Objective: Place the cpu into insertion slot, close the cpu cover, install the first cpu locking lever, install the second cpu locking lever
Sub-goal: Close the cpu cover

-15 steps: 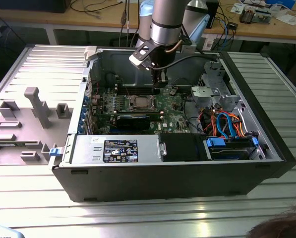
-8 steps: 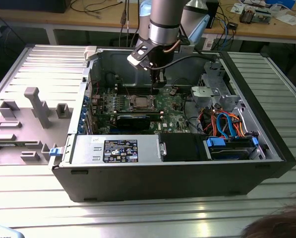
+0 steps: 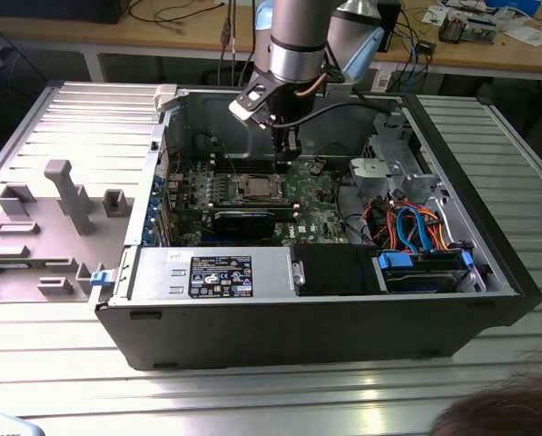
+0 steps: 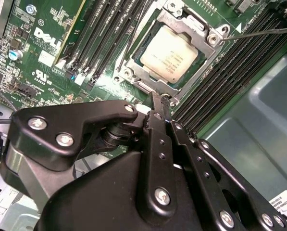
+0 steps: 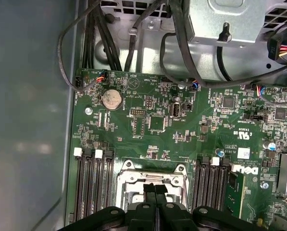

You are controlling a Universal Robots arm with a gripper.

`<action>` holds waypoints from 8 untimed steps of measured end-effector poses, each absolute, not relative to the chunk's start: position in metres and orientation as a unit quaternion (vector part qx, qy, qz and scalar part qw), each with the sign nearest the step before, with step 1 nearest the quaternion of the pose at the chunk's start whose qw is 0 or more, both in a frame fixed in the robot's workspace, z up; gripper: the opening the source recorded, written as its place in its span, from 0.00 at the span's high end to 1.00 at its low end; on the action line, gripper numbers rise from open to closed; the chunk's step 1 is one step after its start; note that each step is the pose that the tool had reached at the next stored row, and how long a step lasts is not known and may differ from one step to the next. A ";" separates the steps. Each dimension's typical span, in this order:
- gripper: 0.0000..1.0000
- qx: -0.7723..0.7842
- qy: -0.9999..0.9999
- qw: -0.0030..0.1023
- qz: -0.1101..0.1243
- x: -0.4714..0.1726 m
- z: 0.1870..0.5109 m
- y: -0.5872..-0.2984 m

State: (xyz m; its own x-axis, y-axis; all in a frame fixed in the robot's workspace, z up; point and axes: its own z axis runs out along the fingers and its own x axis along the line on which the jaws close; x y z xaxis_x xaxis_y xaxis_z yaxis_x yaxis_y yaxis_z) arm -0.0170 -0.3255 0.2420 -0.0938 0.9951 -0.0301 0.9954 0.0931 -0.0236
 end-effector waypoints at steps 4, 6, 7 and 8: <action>0.89 0.673 0.739 0.003 -0.019 -0.019 0.242 -0.326; 0.89 0.673 0.739 0.003 -0.019 -0.020 0.242 -0.326; 0.89 0.673 0.739 0.003 -0.019 -0.020 0.242 -0.326; 0.89 0.673 0.739 0.003 -0.019 -0.021 0.242 -0.326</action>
